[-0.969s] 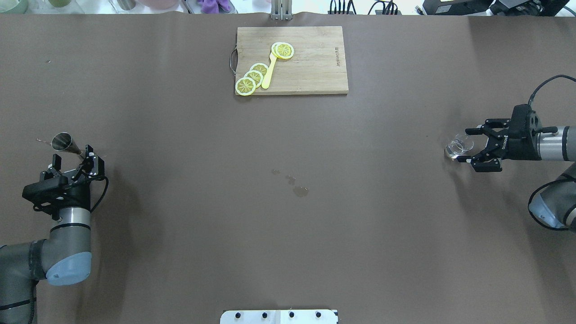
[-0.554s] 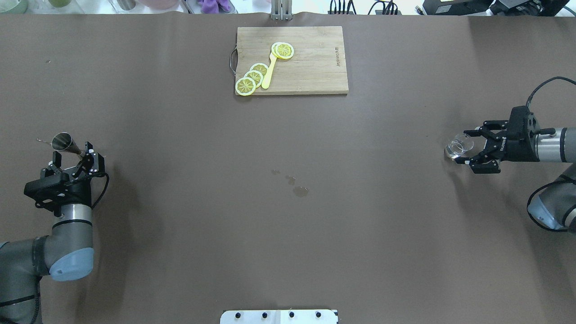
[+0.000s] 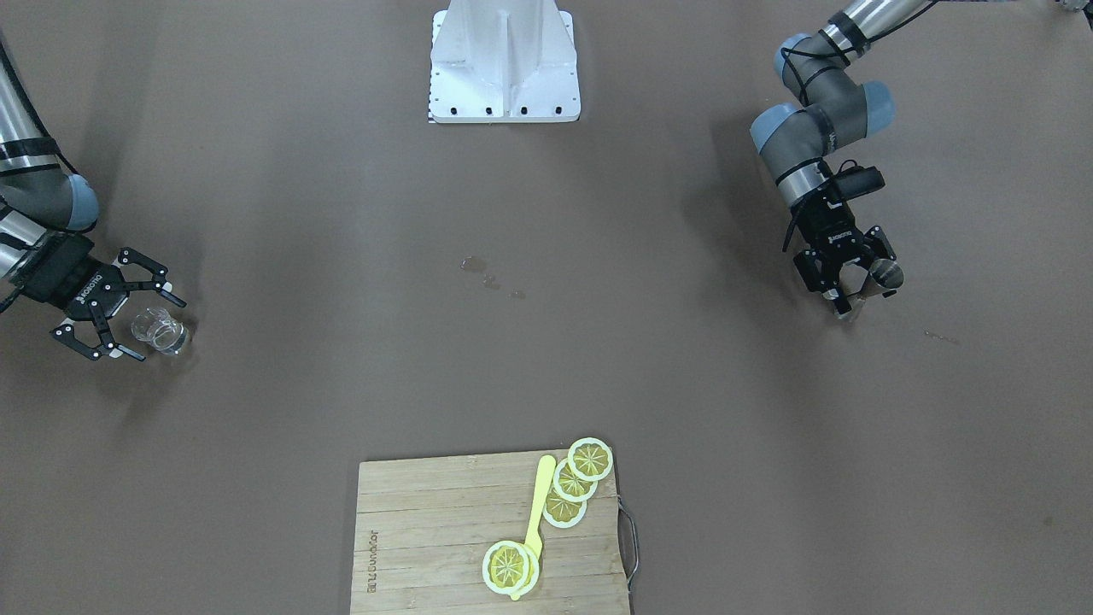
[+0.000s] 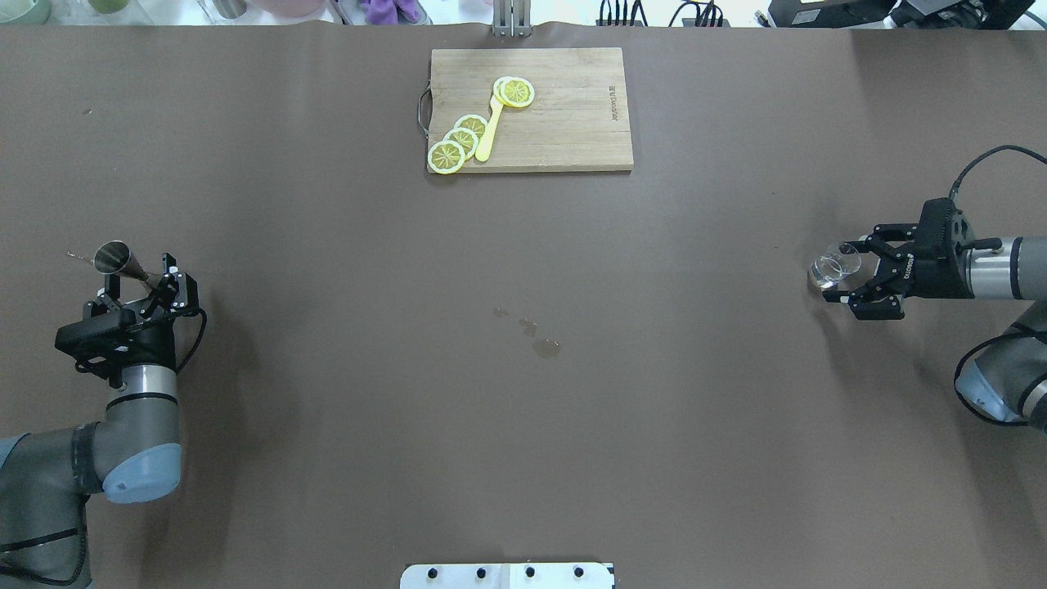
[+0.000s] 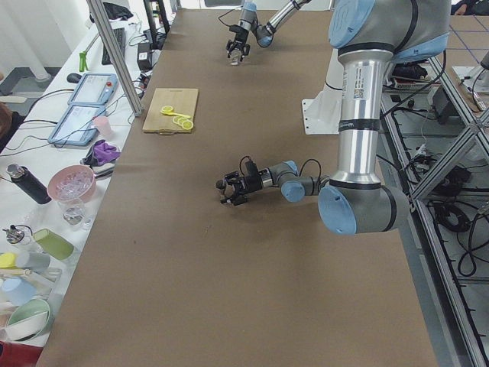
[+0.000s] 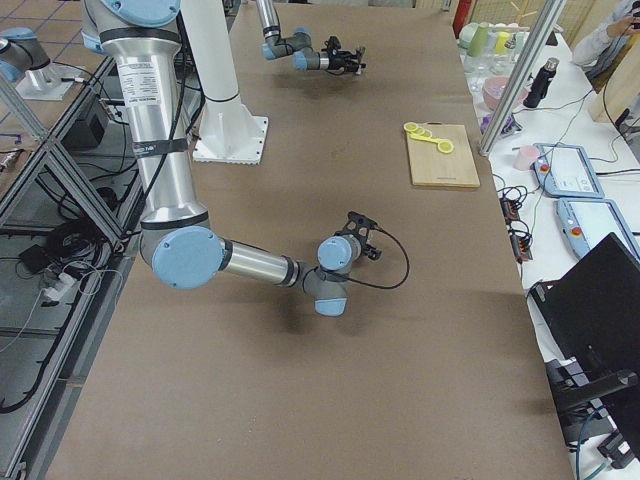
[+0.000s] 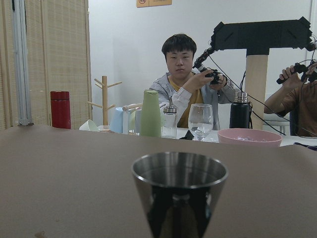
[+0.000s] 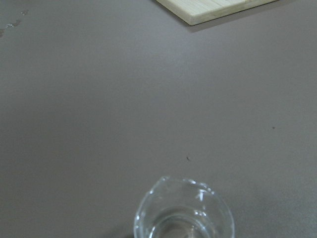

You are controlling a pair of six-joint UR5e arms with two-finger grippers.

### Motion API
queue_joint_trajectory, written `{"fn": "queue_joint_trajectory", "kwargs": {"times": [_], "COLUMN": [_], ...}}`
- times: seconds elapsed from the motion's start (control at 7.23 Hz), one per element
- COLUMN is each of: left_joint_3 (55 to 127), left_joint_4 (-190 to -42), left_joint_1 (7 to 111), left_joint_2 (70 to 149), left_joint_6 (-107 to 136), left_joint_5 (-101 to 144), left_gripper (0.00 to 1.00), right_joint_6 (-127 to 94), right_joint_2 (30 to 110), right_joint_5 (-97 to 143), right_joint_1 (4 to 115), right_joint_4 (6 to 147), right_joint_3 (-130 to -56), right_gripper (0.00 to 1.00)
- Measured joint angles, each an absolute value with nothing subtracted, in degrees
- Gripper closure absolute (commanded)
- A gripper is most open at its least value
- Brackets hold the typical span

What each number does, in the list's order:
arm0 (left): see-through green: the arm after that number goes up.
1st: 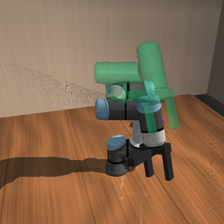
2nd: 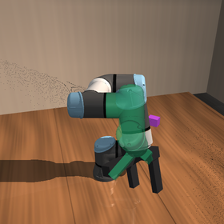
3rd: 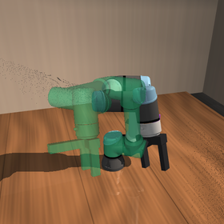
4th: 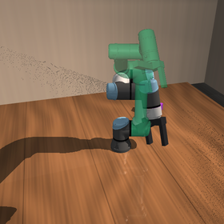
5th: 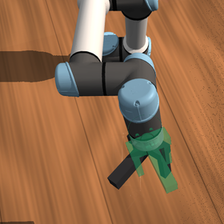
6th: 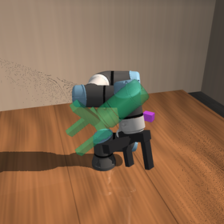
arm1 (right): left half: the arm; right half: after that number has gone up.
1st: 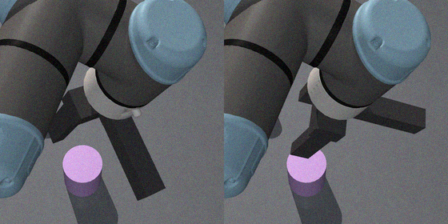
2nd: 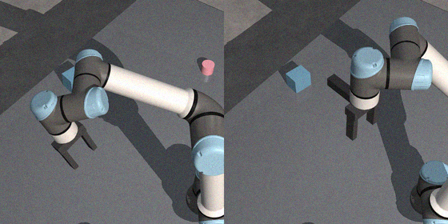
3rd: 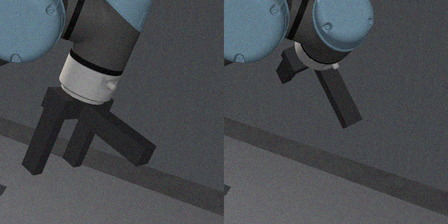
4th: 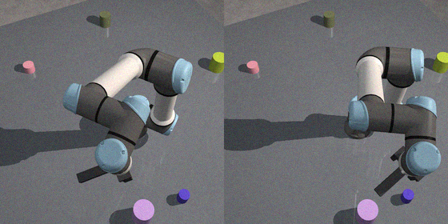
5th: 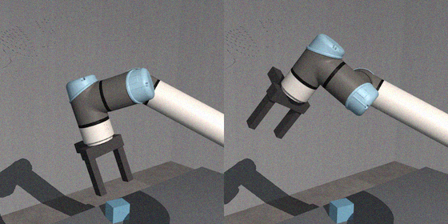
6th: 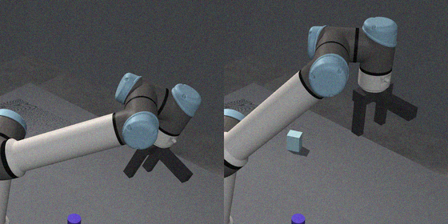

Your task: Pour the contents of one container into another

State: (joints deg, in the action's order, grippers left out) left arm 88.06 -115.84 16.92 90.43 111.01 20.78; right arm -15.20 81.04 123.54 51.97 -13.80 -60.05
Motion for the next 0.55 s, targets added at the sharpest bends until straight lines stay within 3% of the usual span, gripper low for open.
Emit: {"fn": "queue_joint_trajectory", "kwargs": {"times": [0.55], "left_joint_3": [88.2], "left_joint_4": [-115.6], "left_joint_1": [17.0], "left_joint_2": [90.2], "left_joint_6": [111.0], "left_joint_5": [20.7], "left_gripper": [0.46], "right_joint_6": [-15.2], "right_joint_2": [80.5], "right_joint_5": [122.9], "right_joint_1": [51.5], "right_joint_4": [-13.8], "right_joint_3": [-59.7], "right_gripper": [0.11]}}
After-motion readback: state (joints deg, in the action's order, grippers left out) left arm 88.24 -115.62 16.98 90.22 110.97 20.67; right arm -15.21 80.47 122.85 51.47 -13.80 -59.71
